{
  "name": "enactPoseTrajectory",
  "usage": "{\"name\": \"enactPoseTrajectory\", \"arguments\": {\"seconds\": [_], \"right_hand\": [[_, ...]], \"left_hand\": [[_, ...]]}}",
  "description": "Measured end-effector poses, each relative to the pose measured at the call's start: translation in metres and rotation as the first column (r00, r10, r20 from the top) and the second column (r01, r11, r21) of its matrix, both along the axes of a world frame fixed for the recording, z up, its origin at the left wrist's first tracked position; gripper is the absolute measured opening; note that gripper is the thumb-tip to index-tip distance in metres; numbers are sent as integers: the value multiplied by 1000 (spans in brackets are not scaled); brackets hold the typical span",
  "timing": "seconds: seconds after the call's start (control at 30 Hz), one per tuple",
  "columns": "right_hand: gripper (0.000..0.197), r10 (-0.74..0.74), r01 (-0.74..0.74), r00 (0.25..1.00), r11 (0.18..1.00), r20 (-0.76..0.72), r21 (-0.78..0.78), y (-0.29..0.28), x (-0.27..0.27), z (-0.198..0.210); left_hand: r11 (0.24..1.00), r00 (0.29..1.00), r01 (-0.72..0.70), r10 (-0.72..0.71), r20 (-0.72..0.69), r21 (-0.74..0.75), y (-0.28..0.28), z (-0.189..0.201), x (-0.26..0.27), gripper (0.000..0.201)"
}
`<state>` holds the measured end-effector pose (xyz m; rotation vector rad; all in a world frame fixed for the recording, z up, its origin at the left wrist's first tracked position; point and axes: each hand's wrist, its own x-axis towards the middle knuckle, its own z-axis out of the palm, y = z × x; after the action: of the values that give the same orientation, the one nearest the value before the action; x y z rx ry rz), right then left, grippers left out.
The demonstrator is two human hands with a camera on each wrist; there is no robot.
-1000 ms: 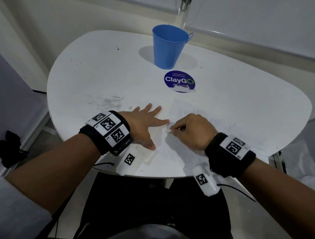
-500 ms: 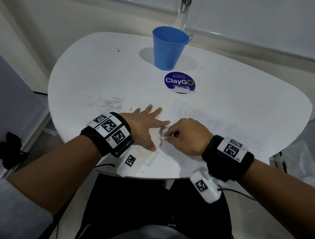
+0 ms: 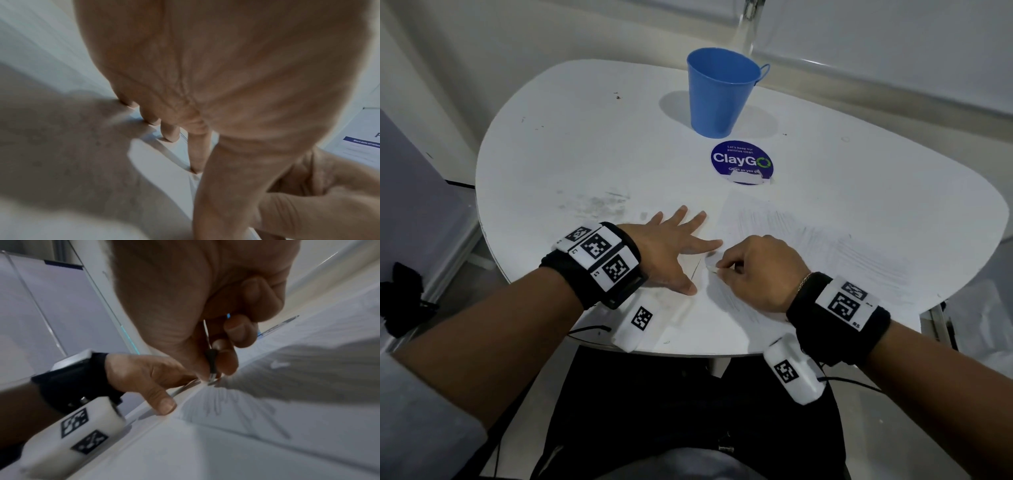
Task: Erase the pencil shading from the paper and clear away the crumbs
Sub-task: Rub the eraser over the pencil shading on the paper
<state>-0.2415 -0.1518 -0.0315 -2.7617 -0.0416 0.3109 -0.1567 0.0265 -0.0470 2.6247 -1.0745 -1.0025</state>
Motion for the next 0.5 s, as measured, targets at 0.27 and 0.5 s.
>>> {"name": "enactPoseTrajectory", "arguments": {"seconds": [0.27,0.5], "right_hand": [[16,55,-54,998,998,-22,41,-1,-8,5],[19,141,-137,987,989,-79,49,7,-19,7]], "left_hand": [[998,1000,-8,6,20,58,-5,8,-3,93],[998,1000,-12,11,18,58,-5,7,-2,94]]}}
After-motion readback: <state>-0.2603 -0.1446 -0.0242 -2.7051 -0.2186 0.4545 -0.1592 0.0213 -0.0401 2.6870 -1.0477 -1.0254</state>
